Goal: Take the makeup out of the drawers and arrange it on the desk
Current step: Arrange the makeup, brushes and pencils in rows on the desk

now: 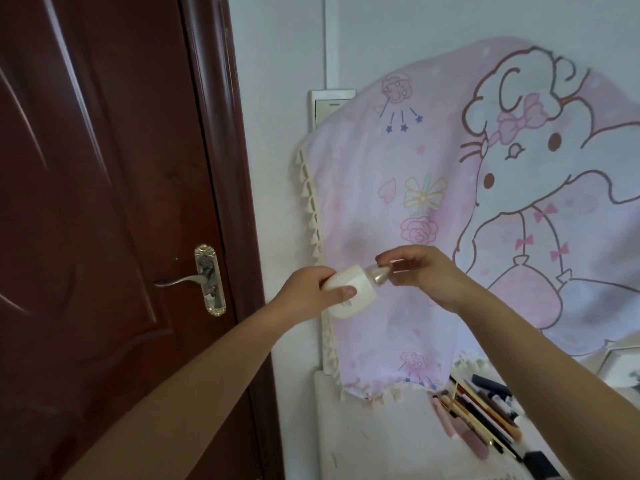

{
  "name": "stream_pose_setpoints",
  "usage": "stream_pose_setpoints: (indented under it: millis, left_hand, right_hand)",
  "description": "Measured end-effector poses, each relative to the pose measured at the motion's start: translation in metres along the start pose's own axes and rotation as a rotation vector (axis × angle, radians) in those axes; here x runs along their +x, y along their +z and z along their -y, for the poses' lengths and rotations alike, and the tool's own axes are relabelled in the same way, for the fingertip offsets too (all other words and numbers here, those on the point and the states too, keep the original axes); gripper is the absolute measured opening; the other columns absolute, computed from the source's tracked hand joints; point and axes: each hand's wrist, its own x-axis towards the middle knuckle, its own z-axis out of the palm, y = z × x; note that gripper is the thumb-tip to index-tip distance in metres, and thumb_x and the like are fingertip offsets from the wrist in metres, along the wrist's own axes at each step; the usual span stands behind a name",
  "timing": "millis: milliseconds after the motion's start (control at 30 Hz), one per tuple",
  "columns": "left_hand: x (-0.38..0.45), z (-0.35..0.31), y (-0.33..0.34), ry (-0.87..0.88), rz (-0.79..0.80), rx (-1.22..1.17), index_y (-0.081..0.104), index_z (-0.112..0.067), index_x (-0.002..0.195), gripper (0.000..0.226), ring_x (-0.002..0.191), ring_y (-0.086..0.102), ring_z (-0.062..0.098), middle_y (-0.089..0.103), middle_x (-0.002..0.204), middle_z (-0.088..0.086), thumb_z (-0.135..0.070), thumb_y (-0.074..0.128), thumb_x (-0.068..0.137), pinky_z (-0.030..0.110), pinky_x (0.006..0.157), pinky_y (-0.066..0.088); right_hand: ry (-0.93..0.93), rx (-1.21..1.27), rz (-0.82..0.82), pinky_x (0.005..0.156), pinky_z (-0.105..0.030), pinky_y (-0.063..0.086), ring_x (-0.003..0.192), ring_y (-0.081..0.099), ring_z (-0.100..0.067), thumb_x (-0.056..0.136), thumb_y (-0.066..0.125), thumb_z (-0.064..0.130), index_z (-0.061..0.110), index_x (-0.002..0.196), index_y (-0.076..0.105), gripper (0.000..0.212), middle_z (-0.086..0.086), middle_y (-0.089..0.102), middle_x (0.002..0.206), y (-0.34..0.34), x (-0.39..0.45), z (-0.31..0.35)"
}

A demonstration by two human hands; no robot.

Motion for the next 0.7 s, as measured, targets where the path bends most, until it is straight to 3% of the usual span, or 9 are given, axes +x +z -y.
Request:
stream_pose_setpoints:
  millis: [67,167,233,333,400,467,567,700]
  left_hand:
    - [0.000,0.001,0.000,-0.016,-0.011,-0.019,0.063,-0.006,0.094,0.032,0.088,0.059,0.028,0.061,0.091,0.012,-0.031,0.070,0.076,0.045,0.083,0.048]
    - [0.001,0.004,0.000,-0.026,-0.028,-0.012,0.063,-0.008,0.095,0.027,0.094,0.060,0.031,0.062,0.092,0.011,-0.028,0.070,0.079,0.046,0.088,0.049]
    - [0.001,0.005,0.001,-0.030,-0.031,-0.003,0.064,-0.003,0.101,0.030,0.097,0.061,0.032,0.063,0.093,0.011,-0.025,0.068,0.081,0.045,0.088,0.049]
    - [0.000,0.005,0.000,-0.034,-0.026,-0.026,0.065,-0.002,0.102,0.034,0.095,0.061,0.031,0.063,0.093,0.011,-0.028,0.068,0.080,0.043,0.085,0.050]
    - [0.001,0.005,0.001,-0.028,-0.018,-0.028,0.065,-0.003,0.099,0.026,0.089,0.059,0.026,0.061,0.090,0.009,-0.022,0.067,0.082,0.037,0.080,0.049]
    - [0.001,0.006,0.001,-0.022,-0.012,-0.019,0.065,-0.002,0.100,0.024,0.086,0.058,0.023,0.061,0.090,0.009,-0.019,0.066,0.083,0.036,0.079,0.047]
    - [0.000,0.007,0.004,-0.033,-0.019,-0.029,0.064,-0.001,0.103,0.027,0.089,0.059,0.025,0.061,0.092,0.010,-0.019,0.066,0.083,0.042,0.084,0.049]
    - [-0.001,0.012,0.009,-0.075,0.006,-0.101,0.063,-0.007,0.100,0.019,0.086,0.056,0.020,0.060,0.090,0.007,-0.018,0.064,0.084,0.026,0.070,0.047]
  right_hand:
    - [0.022,0.053,0.007,0.057,-0.011,0.052,0.059,0.064,-0.004,0.080,0.045,-0.021,0.007,0.089,0.063,0.035,0.007,0.069,0.063,-0.001,0.000,-0.001]
    - [0.055,0.165,0.008,0.064,-0.018,0.057,0.061,0.065,-0.009,0.082,0.043,-0.018,0.004,0.078,0.065,0.032,-0.002,0.067,0.082,0.002,0.000,-0.001]
    - [0.024,0.111,0.001,0.071,-0.020,0.055,0.070,0.063,-0.012,0.083,0.049,-0.012,0.007,0.072,0.064,0.027,-0.003,0.065,0.091,0.005,0.001,-0.003]
    - [0.018,-0.006,-0.018,0.080,-0.023,0.048,0.080,0.059,-0.013,0.080,0.057,-0.009,0.018,0.086,0.059,0.027,0.003,0.060,0.099,0.005,0.004,-0.007]
    - [0.066,-0.008,0.011,0.086,-0.025,0.044,0.083,0.058,-0.011,0.080,0.056,-0.011,0.015,0.104,0.056,0.036,0.004,0.060,0.095,0.003,0.006,-0.010]
    - [0.082,0.001,0.031,0.083,-0.024,0.046,0.080,0.058,-0.012,0.079,0.051,-0.017,0.004,0.113,0.056,0.040,-0.001,0.062,0.086,0.003,0.006,-0.010]
    - [0.024,-0.025,0.028,0.073,-0.019,0.046,0.073,0.058,-0.008,0.077,0.048,-0.022,0.009,0.092,0.064,0.038,-0.001,0.062,0.080,0.002,0.004,-0.009]
    - [0.033,0.036,0.021,0.057,-0.012,0.051,0.060,0.062,0.001,0.078,0.049,-0.021,0.013,0.086,0.064,0.037,0.004,0.065,0.077,0.001,0.001,-0.017]
